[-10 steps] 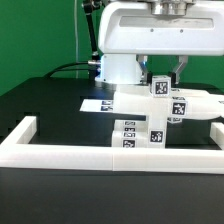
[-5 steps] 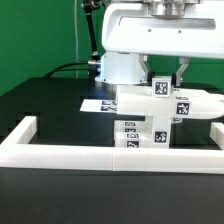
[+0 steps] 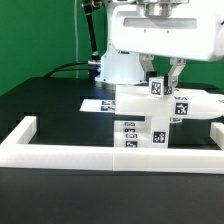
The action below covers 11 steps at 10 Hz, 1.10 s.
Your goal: Assemble chair
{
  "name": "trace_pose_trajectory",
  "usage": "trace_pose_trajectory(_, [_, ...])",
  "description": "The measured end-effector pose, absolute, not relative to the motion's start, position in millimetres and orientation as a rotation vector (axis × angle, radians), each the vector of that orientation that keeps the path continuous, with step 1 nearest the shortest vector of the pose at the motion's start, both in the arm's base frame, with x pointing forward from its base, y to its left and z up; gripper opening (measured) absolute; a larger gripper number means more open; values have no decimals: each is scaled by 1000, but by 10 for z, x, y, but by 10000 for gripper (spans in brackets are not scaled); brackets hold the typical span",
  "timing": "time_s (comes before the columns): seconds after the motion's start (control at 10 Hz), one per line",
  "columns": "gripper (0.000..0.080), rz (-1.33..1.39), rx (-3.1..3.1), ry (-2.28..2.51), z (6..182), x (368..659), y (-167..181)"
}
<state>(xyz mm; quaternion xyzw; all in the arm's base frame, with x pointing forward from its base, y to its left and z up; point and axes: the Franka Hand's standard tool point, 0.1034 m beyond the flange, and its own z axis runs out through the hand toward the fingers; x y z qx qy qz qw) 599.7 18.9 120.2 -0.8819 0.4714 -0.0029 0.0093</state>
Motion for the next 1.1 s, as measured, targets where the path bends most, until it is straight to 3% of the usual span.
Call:
trace_pose_trajectory(0.5, [284,-6,-2518,1832,1200,6025,194])
trace_pose_trajectory(0.6, [361,-5,-2535,1809,1198,6023,192])
trace_pose_trajectory(0.7, [497,-6,-2566,1766,1198,6023,192])
trace_pose_trajectory(0.8, [497,-8,-2595,1723,1200,6025,192])
trace_pose_trajectory(0.9, [616,-13,-2652,1637,1205,6030,199])
trace_pose_trajectory(1.1, [639,-21,-2817,1336,1205,6032,223])
